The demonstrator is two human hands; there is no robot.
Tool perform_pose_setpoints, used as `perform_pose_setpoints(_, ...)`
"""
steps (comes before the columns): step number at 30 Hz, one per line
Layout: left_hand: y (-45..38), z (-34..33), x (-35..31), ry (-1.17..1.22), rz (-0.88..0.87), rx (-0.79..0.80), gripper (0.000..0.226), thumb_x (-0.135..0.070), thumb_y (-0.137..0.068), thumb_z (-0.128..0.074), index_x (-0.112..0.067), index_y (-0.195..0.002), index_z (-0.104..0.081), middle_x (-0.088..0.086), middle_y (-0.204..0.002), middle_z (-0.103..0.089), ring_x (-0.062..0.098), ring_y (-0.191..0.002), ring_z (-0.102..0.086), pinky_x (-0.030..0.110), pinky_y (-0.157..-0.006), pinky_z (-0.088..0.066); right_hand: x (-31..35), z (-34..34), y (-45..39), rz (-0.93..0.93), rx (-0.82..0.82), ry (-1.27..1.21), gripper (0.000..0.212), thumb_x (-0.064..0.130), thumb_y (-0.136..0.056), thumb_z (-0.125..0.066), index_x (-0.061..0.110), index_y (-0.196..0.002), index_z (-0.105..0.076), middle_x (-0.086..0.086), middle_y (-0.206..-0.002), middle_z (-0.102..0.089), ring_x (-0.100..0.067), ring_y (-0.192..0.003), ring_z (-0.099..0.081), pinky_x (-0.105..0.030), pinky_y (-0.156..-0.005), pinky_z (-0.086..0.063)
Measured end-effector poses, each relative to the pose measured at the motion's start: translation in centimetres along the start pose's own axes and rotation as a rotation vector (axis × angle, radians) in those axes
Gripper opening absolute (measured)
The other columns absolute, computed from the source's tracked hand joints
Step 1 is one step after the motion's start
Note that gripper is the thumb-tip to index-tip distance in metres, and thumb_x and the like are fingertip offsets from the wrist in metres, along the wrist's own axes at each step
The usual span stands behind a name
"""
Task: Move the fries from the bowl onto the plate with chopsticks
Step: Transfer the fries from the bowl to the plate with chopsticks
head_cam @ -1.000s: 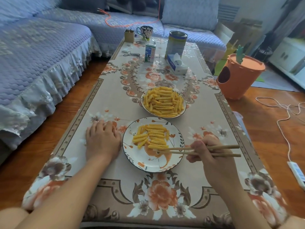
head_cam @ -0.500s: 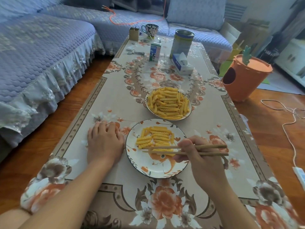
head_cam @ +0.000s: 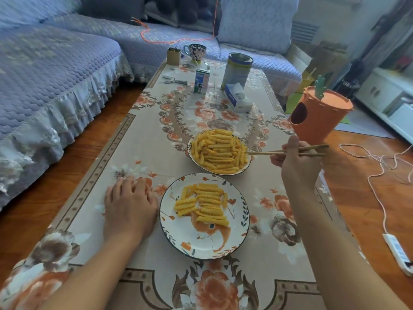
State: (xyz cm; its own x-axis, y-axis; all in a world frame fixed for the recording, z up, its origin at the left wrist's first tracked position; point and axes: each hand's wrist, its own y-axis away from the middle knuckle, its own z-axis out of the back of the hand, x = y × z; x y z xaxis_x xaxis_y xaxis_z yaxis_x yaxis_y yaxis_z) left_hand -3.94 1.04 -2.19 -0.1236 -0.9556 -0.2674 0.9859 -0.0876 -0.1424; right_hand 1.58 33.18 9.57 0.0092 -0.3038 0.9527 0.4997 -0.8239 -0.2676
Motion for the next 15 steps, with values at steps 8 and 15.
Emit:
perform_pose_setpoints(8, -0.1, 0.1, -0.1, 0.008, 0.007, -0.004, 0.043, -0.034, -0.099, -0.046, -0.018, -0.137, -0.057, 0.017, -0.147, -0.052, 0.036, -0.142, -0.038, 0.053, -0.121, -0.025, -0.5, -1.9, -1.5, -0.153, -0.042, -0.023, 0.041, 0.040, -0.105, -0.054, 0.006, -0.085, -0.067, -0.013, -0.073, -0.073, -0.027, -0.062, -0.075, -0.045, -0.070, -0.065)
perform_pose_setpoints(15, 0.0, 0.3, -0.3, 0.016, 0.002, -0.010, 0.043, -0.033, -0.098, -0.047, -0.017, -0.136, -0.058, 0.018, -0.146, -0.052, 0.037, -0.141, -0.039, 0.054, -0.121, -0.026, 3.0, 2.0, 0.7, -0.178, 0.018, -0.138, 0.040, 0.037, -0.106, -0.051, 0.006, -0.088, -0.066, -0.006, -0.069, -0.073, -0.021, -0.060, -0.074, -0.038, -0.068, -0.066)
